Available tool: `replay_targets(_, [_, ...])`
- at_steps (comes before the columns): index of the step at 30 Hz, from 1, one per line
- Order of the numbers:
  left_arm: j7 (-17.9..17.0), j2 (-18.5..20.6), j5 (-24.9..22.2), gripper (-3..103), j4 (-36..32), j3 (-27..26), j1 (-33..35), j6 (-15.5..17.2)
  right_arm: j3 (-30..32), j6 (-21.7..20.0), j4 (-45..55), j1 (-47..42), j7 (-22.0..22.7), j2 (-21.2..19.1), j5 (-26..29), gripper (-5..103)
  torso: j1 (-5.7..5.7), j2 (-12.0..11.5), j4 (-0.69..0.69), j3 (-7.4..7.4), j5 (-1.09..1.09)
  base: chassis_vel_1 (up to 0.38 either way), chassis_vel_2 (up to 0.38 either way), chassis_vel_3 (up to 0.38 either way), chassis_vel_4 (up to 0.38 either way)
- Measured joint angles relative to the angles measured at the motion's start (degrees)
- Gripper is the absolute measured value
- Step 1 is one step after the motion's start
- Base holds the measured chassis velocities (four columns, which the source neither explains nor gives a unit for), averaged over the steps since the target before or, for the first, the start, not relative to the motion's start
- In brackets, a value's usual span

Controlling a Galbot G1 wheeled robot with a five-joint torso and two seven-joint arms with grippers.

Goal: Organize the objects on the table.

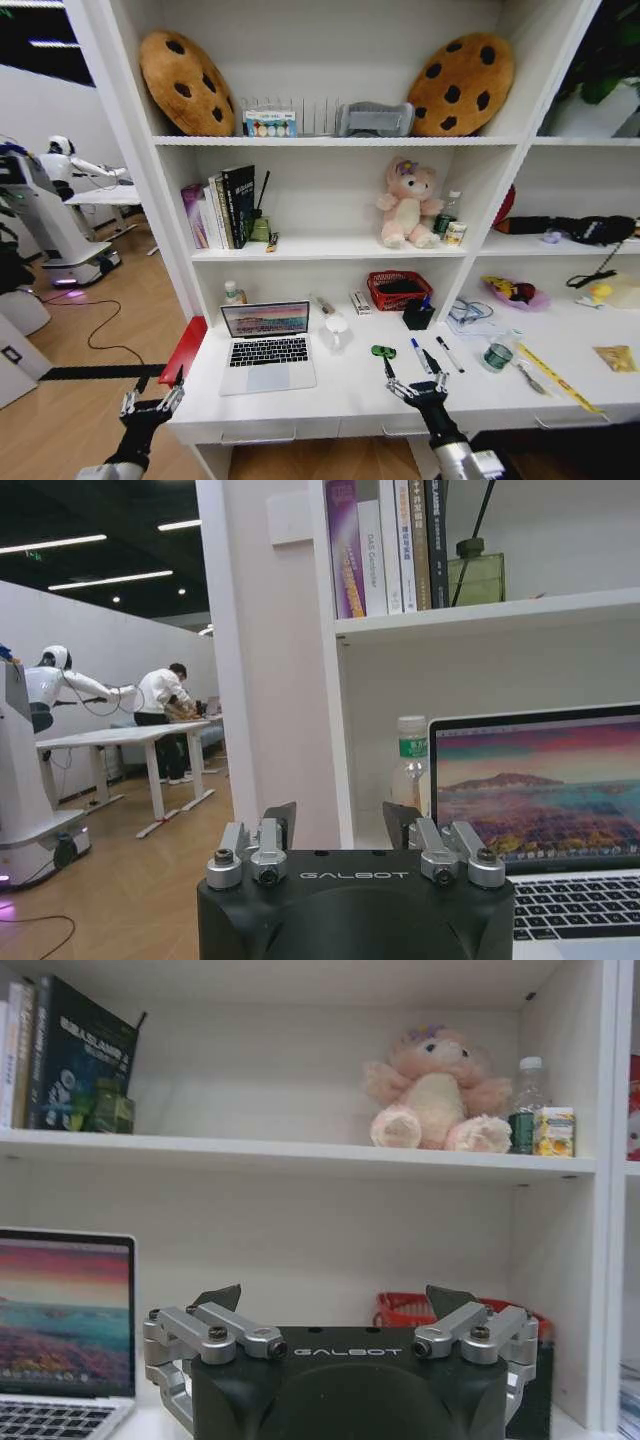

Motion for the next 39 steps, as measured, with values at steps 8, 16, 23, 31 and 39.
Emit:
replay_targets(8, [0.1, 4.4, -3.4, 25, -2.7, 0.8, -2.4, 4.4, -0.3, -2.5, -1.2, -0.1, 6.3, 0.4, -3.6, 100, 0.11, 0.0, -0.04, 0.03, 0.0, -0.01, 0.007, 0.008, -0.015])
replay_targets(16, [0.1, 9.7, -4.3, 1, -1.4, 1.8, -3.9, 5.6, -0.9, -2.9, -1.3, 0.3, 8.6, 0.9, -3.6, 100, 0.09, 0.0, -0.01, 0.03, 0.0, 0.0, 0.0, 0.0, 0.0])
replay_targets(23, [-2.1, 29.2, -12.0, 0, 6.8, -0.1, -13.3, 8.4, -0.9, -1.2, -2.7, 0.6, 8.6, 1.0, -4.0, 100, 0.09, 0.0, -0.03, 0.03, -0.03, 0.0, 0.0, 0.0, 0.0])
replay_targets(31, [1.0, 50.3, -15.9, 0, 17.0, 2.7, -22.0, 8.2, 0.1, -0.1, -4.3, 1.3, 6.3, 1.4, -3.8, 100, 0.1, 0.0, -0.04, 0.03, -0.02, 0.0, 0.0, 0.0, 0.0])
replay_targets(39, [13.3, 63.8, -14.8, 0, 26.4, 11.2, -33.4, 7.2, 0.5, 0.8, -6.1, 2.1, 5.3, 2.1, -3.7, 100, 0.1, 0.0, -0.01, 0.03, 0.02, 0.0, 0.0, 0.0, 0.0])
